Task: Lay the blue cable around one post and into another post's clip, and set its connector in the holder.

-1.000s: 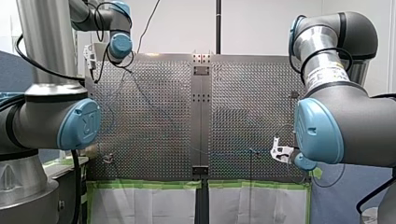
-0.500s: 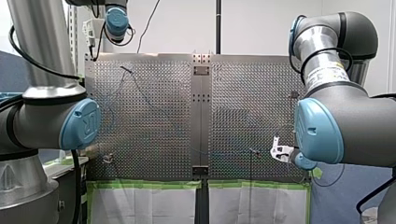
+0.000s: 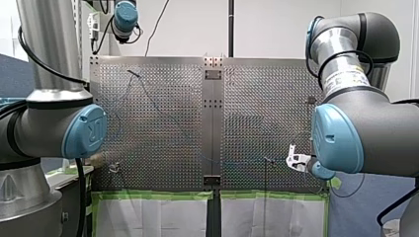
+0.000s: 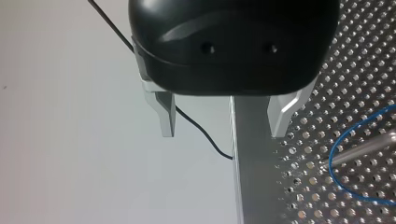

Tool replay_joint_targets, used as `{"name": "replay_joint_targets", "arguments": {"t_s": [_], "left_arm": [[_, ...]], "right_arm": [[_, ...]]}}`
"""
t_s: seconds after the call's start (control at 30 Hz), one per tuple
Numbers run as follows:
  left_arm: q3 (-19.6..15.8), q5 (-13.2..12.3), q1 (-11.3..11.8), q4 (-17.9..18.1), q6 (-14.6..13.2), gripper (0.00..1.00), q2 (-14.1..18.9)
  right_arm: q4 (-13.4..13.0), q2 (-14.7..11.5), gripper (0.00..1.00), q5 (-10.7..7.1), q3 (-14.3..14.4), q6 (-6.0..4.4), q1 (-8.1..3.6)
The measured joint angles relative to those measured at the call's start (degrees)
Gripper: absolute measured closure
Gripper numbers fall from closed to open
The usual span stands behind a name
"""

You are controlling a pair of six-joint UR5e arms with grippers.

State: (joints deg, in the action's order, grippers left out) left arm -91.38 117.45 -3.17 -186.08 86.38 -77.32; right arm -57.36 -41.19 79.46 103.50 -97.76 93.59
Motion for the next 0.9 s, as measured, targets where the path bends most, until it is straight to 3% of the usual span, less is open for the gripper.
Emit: {"name": "replay_joint_targets", "arguments": {"t_s": [0.23,0.57,0.9], "left_arm": [[1.9,-1.0,-0.7,-2.9,-0.9,0.02,-1.9],[-1.1,-1.0,-1.0,-8.1,-2.0,0.02,-3.5],[-1.3,-0.9,-1.1,-13.1,-2.3,0.02,-3.5]], "right_arm": [[0.1,0.0,1.00,0.00,0.0,0.01,-0.09],[0.1,0.0,1.00,0.00,0.0,-0.07,-0.11],[0.1,0.0,1.00,-0.16,0.0,-0.12,-0.14]]}}
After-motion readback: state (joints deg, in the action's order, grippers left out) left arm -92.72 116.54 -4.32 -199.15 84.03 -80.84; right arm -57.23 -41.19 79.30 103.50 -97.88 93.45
